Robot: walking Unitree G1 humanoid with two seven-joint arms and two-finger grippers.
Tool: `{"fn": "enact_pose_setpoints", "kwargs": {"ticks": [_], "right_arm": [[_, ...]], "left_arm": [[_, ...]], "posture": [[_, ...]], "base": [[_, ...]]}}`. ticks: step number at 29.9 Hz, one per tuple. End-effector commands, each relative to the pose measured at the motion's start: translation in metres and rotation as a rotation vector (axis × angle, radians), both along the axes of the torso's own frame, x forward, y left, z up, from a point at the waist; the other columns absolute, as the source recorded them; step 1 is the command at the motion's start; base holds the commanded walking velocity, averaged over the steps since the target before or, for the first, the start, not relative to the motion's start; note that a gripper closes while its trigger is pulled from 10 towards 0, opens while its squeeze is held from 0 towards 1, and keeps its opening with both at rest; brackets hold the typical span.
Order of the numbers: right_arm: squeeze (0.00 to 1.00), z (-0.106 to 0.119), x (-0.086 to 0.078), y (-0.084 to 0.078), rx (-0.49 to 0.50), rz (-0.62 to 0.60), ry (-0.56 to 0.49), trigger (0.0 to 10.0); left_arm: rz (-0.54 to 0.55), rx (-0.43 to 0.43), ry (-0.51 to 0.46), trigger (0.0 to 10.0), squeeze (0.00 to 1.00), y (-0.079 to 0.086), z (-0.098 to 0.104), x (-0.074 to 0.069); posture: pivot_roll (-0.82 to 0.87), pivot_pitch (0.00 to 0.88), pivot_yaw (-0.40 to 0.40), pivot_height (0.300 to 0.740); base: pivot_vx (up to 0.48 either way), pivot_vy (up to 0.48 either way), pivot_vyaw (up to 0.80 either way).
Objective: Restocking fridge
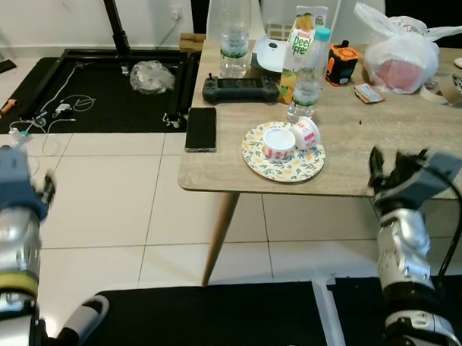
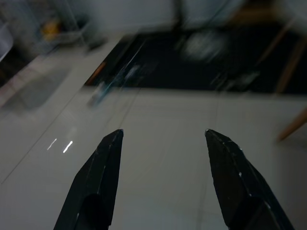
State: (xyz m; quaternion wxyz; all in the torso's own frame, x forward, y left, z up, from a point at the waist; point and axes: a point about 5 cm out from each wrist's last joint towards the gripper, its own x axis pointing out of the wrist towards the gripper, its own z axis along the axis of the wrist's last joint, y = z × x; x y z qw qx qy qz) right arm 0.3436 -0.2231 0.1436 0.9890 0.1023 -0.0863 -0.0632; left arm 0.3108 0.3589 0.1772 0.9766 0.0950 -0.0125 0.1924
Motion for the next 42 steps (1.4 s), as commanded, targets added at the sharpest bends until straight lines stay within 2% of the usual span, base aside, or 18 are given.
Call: {"fn": "enact_pose_setpoints", "kwargs": {"ticks": [1,3,5,6,8,14,18,21,23,25,27,29,30,31,32,33,35,42], "right_arm": [[0.0,-0.002,-0.002,-0.002,0.0,-0.002,0.012,10.0],[0.0,0.002,0.0,0.001,-0.003,0.011,0.001,10.0],[0.0,0.004,0.002,0.008,-0.015,0.039,0.003,10.0],[0.0,0.004,0.002,0.008,-0.015,0.039,0.003,10.0],[0.0,-0.002,0.003,0.013,-0.02,0.043,0.042,10.0],[0.0,-0.01,0.003,0.015,0.006,0.02,0.087,10.0],[0.0,-0.009,0.006,0.026,0.013,0.047,0.092,10.0],[0.0,-0.008,0.006,0.028,0.012,0.055,0.089,10.0],[0.0,-0.006,0.007,0.032,0.005,0.075,0.083,10.0],[0.0,-0.005,0.008,0.034,0.002,0.082,0.081,10.0],[0.0,-0.005,0.008,0.037,-0.005,0.095,0.079,10.0],[0.0,-0.005,0.008,0.037,-0.005,0.095,0.079,10.0],[0.0,-0.005,0.008,0.04,-0.007,0.1,0.082,10.0],[0.0,-0.005,0.008,0.04,-0.007,0.1,0.082,10.0],[0.0,-0.006,0.008,0.042,-0.008,0.104,0.084,10.0],[0.0,-0.006,0.008,0.042,-0.008,0.104,0.084,10.0],[0.0,-0.007,0.007,0.046,-0.007,0.11,0.086,10.0],[0.0,-0.01,0.004,0.048,-0.005,0.116,0.093,10.0]], "left_arm": [[-0.051,-0.018,0.0,10.0,0.0,-0.011,0.001,0.005],[-0.139,-0.02,-0.042,10.0,0.0,-0.03,0.016,0.016],[-0.331,0.011,-0.073,10.0,0.0,-0.073,0.037,0.035],[-0.331,0.011,-0.073,10.0,0.0,-0.073,0.037,0.035],[-0.514,0.086,-0.027,10.0,0.0,-0.114,0.041,0.055],[-0.686,0.126,0.08,10.0,0.0,-0.157,0.03,0.073],[-0.847,-0.066,0.294,10.0,0.0,-0.22,-0.017,0.077],[-0.838,-0.125,0.316,10.0,0.0,-0.224,-0.022,0.077],[-0.818,-0.256,0.377,10.0,0.0,-0.235,-0.034,0.076],[-0.822,-0.235,0.405,10.0,0.0,-0.239,-0.04,0.074],[-0.858,-0.023,0.433,10.0,0.0,-0.249,-0.049,0.069],[-0.858,-0.023,0.433,10.0,0.0,-0.249,-0.049,0.069],[-0.89,0.104,0.422,10.0,0.0,-0.255,-0.051,0.067],[-0.89,0.104,0.422,10.0,0.0,-0.255,-0.051,0.067],[-0.906,0.248,0.396,10.0,0.0,-0.26,-0.052,0.065],[-0.906,0.248,0.396,10.0,0.0,-0.26,-0.052,0.065],[-0.918,0.465,0.35,10.0,0.0,-0.264,-0.052,0.064],[-0.962,0.821,0.386,10.0,0.0,-0.264,-0.061,0.061]], "posture": [[0.08,0.093,-0.006,0.74],[0.07,0.093,-0.005,0.74],[0.07,0.097,-0.005,0.74],[0.07,0.097,-0.005,0.74],[0.08,0.103,-0.004,0.74],[0.08,0.107,0.006,0.74],[0.05,0.111,0.016,0.74],[0.05,0.111,0.016,0.74],[0.05,0.114,0.016,0.74],[0.05,0.114,0.016,0.74],[0.06,0.117,0.014,0.74],[0.06,0.117,0.014,0.74],[0.06,0.117,0.015,0.74],[0.06,0.117,0.015,0.74],[0.06,0.118,0.017,0.74],[0.06,0.118,0.017,0.74],[0.06,0.119,0.022,0.74],[0.06,0.128,0.027,0.74]], "base": [[0.0,0.0,0.0],[0.0,0.0,0.0],[0.0,0.0,0.0],[0.0,0.0,0.0],[0.0,0.0,0.0],[0.0,0.0,0.0],[0.0,0.0,0.0],[0.0,0.0,0.0],[0.0,0.0,0.0],[0.0,0.0,0.0],[0.0,0.0,0.0],[0.0,0.0,0.0],[0.0,0.0,0.0],[0.0,0.0,0.0],[0.0,0.0,0.0],[0.0,0.0,0.0],[0.0,0.0,0.0],[0.0,0.0,0.0]]}}
